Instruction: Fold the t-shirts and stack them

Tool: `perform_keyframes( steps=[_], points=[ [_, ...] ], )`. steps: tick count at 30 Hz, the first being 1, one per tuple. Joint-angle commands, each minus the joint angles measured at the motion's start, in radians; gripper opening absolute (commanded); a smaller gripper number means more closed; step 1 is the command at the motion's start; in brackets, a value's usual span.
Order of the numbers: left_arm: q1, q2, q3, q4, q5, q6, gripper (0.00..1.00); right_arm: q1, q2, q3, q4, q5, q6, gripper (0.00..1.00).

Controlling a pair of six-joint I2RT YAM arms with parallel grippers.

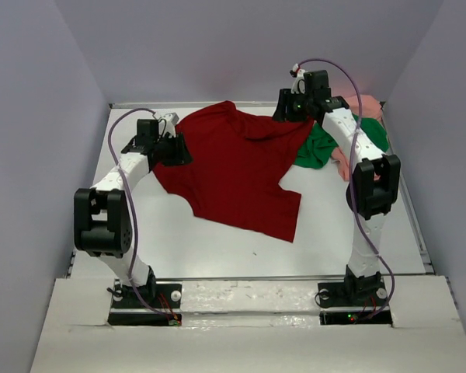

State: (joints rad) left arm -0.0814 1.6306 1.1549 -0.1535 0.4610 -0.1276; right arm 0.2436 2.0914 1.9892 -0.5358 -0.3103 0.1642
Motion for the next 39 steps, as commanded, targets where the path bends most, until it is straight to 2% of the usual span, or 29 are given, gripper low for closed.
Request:
perform_keyframes(
  steps=[1,3,4,6,8,11,21,28,34,39],
  points=[
    [-0.015,0.024,-0.017,0.017,0.047,-0.021,0.36,0.002,-0.013,0.074,0.02,0.013,-0.022,0.54],
    [-0.02,0.029,-0.018,0.009,0.039,-0.02,0.24,0.002,-0.007,0.072,0.02,0.02,-0.025,0.55],
    [-0.02,0.037,-0.018,0.005,0.036,-0.02,0.13,0.002,-0.007,0.071,0.02,0.02,-0.026,0.55],
    [-0.02,0.058,-0.015,-0.006,0.018,-0.015,0.06,0.002,-0.004,0.071,0.02,0.023,-0.025,0.55],
    [-0.021,0.084,-0.012,-0.015,0.008,-0.01,0.03,0.002,-0.001,0.076,0.019,0.022,-0.022,0.55],
    [-0.024,0.159,0.008,-0.027,0.007,-0.001,0.0,0.002,-0.002,0.083,0.02,0.014,-0.018,0.54],
    [-0.052,0.317,0.042,-0.052,0.007,0.005,0.0,0.002,-0.03,0.071,0.025,0.011,-0.029,0.54],
    [-0.046,0.339,0.077,-0.136,-0.099,0.052,0.0,0.002,-0.056,0.062,0.031,0.017,-0.032,0.54],
    [0.072,0.368,0.123,-0.261,-0.16,0.12,0.0,0.002,-0.077,0.048,0.03,0.045,-0.034,0.54],
    [0.247,0.345,0.161,-0.317,-0.211,0.2,0.0,0.002,-0.083,0.045,0.031,0.059,-0.035,0.54]
  ],
)
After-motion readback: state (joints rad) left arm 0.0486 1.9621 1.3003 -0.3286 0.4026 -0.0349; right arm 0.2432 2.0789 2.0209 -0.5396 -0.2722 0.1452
